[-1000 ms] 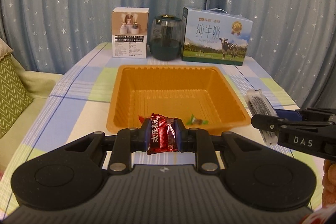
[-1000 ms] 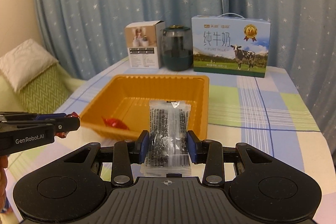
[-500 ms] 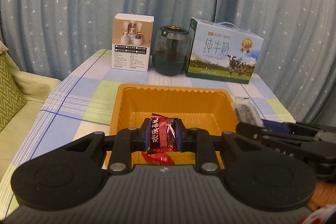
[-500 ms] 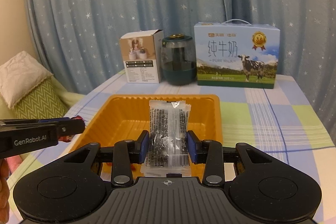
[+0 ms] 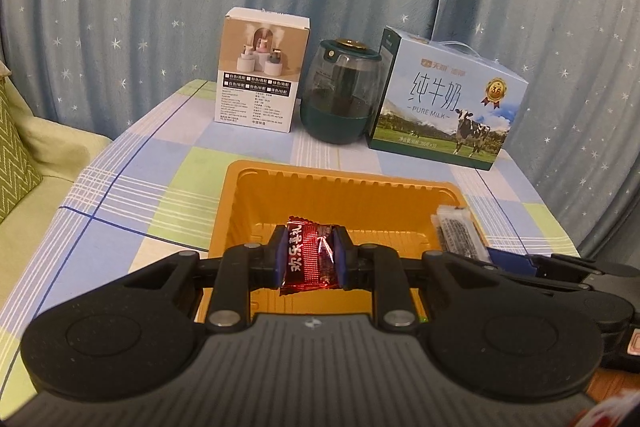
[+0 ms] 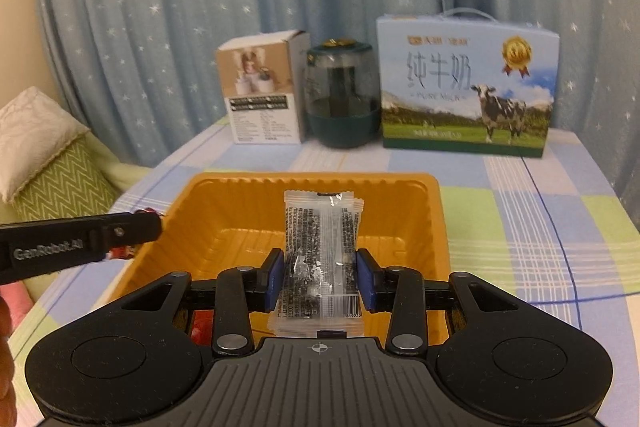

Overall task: Organize snacks
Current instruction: 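Carry both snacks over the orange tray and release them inside, then return both tools to the pile and grasp a red square packet with the left tool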

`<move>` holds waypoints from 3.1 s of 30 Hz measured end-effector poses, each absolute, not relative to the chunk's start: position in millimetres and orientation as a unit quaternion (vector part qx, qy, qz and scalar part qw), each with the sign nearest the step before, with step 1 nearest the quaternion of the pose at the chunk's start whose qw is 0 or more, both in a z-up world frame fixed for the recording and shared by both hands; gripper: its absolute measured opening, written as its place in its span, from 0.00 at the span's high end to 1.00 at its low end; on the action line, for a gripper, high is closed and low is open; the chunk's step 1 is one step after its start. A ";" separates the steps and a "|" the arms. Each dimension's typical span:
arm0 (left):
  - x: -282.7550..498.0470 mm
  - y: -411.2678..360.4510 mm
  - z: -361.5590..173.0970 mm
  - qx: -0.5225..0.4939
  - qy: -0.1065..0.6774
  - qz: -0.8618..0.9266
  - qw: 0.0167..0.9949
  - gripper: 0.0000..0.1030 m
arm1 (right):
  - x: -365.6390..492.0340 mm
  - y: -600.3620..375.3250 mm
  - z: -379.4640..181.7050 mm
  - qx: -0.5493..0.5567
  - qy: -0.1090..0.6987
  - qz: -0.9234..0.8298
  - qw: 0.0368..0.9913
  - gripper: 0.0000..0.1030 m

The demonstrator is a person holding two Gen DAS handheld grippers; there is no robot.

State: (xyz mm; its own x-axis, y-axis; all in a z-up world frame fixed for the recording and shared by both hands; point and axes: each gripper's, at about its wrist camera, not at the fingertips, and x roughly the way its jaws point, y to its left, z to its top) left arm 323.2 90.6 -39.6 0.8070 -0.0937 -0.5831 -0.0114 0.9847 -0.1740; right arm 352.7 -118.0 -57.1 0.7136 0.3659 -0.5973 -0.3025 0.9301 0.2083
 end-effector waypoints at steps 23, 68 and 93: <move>331.1 96.6 -55.7 -0.094 0.321 -0.010 0.942 0.61 | 360.1 -128.4 -67.7 0.067 0.353 0.173 0.917 0.62; 283.3 96.0 -39.1 -0.072 0.300 -0.003 0.951 0.55 | 322.2 -159.5 -49.8 0.096 0.291 0.151 0.940 0.53; 159.8 96.7 -49.1 -0.069 0.320 -0.012 0.945 0.52 | 213.7 -182.5 -44.3 0.084 0.316 0.154 0.932 0.52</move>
State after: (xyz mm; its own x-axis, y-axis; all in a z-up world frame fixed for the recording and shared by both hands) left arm 159.8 96.7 -49.1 0.7955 -0.0674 -0.6022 -0.0212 0.9901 -0.1389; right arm 213.7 -182.5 -44.3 0.7530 0.3405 -0.5630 -0.2343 0.9384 0.2541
